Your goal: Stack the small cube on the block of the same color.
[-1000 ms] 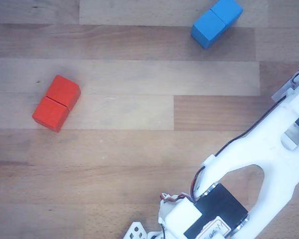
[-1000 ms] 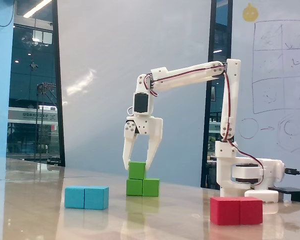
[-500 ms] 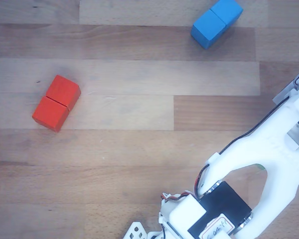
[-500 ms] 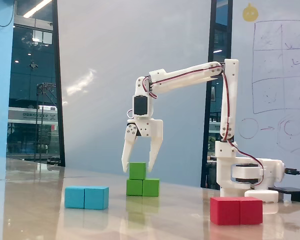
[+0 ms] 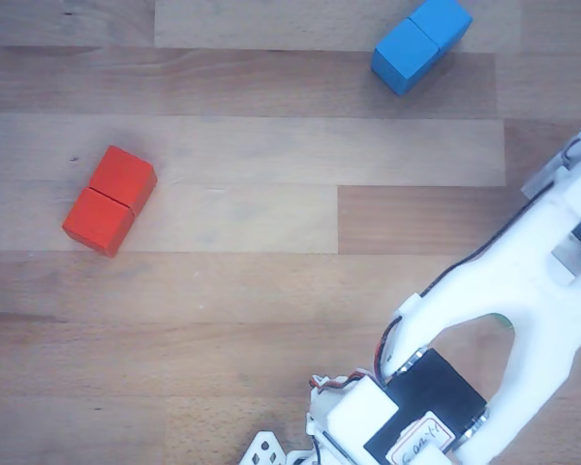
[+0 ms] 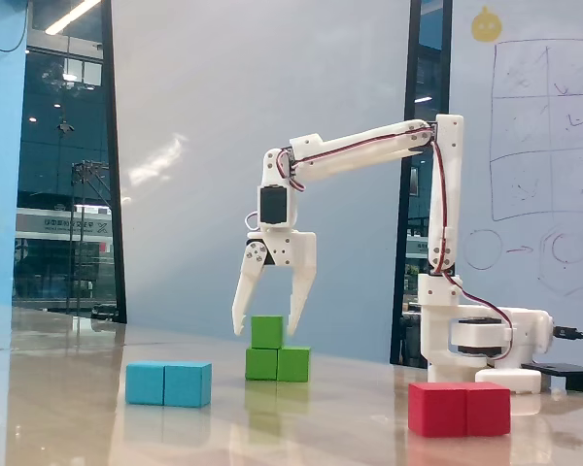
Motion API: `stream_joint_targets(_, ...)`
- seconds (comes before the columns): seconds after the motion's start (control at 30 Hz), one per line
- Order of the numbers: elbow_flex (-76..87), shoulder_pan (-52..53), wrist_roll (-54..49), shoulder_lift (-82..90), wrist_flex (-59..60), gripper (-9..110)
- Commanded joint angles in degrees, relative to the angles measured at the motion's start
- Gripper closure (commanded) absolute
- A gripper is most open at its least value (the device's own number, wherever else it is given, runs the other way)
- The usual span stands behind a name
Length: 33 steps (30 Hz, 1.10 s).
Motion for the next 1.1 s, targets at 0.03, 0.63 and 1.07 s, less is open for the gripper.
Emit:
stream_joint_targets(0.03,-2.46,-5.89,-0.35,4.83,0.53,77)
stream_joint_targets(0.63,9.23,-35.51,0.53,24.87,-5.71,78)
stream_joint_targets(1.07,49.83,-37.44,0.44,57.66,-28.48,78)
